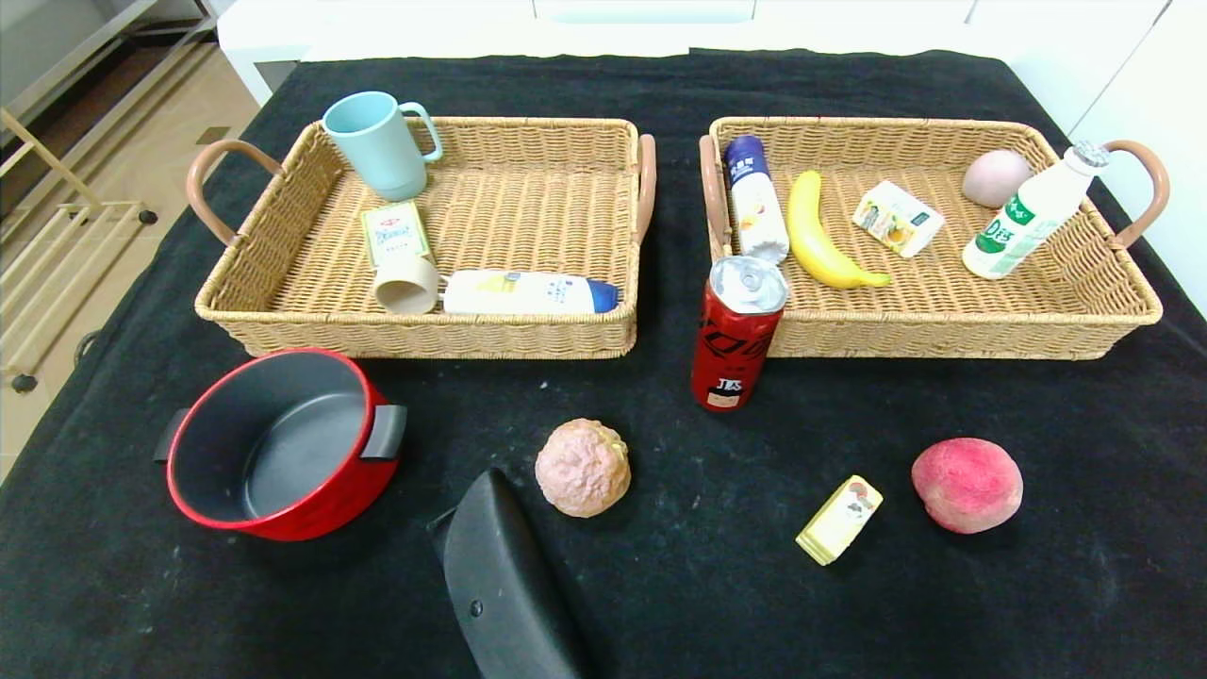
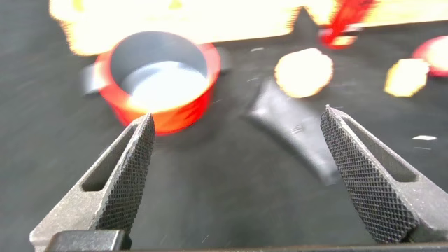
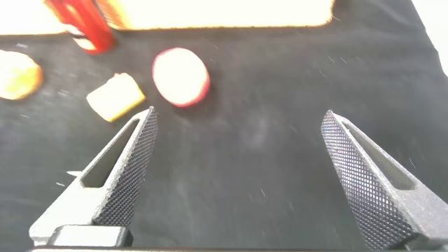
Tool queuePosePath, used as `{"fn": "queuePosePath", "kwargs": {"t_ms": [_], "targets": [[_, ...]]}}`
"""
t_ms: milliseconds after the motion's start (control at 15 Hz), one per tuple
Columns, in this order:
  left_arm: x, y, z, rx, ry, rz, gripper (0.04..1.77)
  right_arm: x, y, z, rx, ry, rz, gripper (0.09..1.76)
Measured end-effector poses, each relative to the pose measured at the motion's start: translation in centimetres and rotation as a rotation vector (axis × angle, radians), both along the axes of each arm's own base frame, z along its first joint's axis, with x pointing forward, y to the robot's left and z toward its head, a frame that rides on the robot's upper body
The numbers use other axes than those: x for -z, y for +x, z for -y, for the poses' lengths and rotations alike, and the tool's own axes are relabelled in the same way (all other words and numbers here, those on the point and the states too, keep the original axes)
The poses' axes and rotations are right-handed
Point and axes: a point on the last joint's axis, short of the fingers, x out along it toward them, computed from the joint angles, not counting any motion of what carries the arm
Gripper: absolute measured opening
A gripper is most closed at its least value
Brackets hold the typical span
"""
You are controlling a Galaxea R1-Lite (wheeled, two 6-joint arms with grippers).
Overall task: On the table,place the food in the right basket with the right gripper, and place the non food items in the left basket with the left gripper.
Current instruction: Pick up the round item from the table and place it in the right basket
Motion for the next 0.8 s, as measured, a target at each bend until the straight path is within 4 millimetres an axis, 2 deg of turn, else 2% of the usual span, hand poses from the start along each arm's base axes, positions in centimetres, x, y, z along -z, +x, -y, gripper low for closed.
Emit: {"fn": "queuePosePath", "kwargs": {"t_ms": [200,467,800], "targets": [[-2.6,2.4,0.3,0.15,0.014,-0.068,1.72,-3.1,2.6,-0.2,-0.115,0.008,-0.031,1.71],[-5.4,6.4,1.5,0.311,0.039,-0.175,1.72,-5.4,7.1,-1.5,-0.226,0.008,-0.061,1.71],[-6.6,10.5,3.9,0.439,0.137,-0.255,1.72,-5.7,10.2,-3.5,-0.325,-0.029,-0.144,1.71]]}}
